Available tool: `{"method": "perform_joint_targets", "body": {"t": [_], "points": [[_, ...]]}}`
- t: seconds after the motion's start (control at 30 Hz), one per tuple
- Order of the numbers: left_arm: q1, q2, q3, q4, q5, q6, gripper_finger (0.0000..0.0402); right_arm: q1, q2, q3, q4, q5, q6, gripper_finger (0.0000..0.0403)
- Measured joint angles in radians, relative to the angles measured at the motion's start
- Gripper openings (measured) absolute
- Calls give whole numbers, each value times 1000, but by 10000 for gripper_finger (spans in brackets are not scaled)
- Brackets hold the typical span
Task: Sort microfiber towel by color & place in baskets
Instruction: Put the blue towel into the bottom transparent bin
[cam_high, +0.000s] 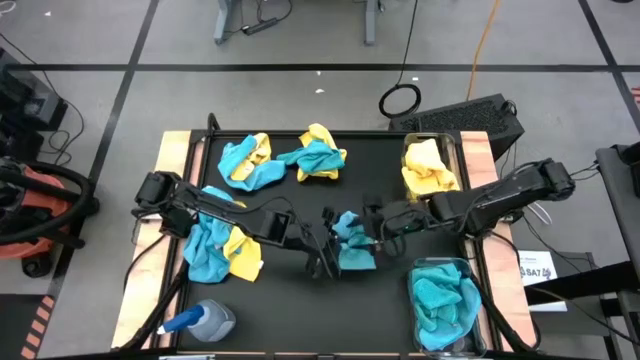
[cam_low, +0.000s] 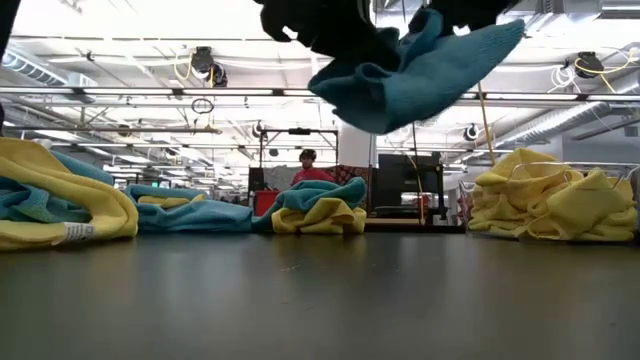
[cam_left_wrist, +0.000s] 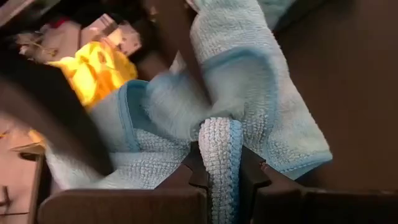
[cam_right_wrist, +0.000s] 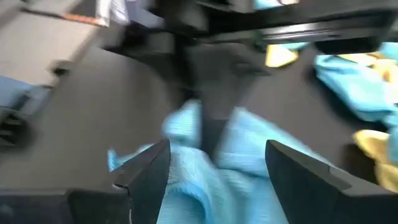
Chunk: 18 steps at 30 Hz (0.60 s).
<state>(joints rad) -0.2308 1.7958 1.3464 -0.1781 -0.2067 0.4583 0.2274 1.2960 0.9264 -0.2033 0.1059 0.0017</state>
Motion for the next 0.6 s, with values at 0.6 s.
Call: {"method": "perform_joint_targets", "body": {"t": [0.6], "points": [[-15, -27, 0, 11, -82, 73, 25, 63, 54, 0, 18, 40, 40, 256]]}}
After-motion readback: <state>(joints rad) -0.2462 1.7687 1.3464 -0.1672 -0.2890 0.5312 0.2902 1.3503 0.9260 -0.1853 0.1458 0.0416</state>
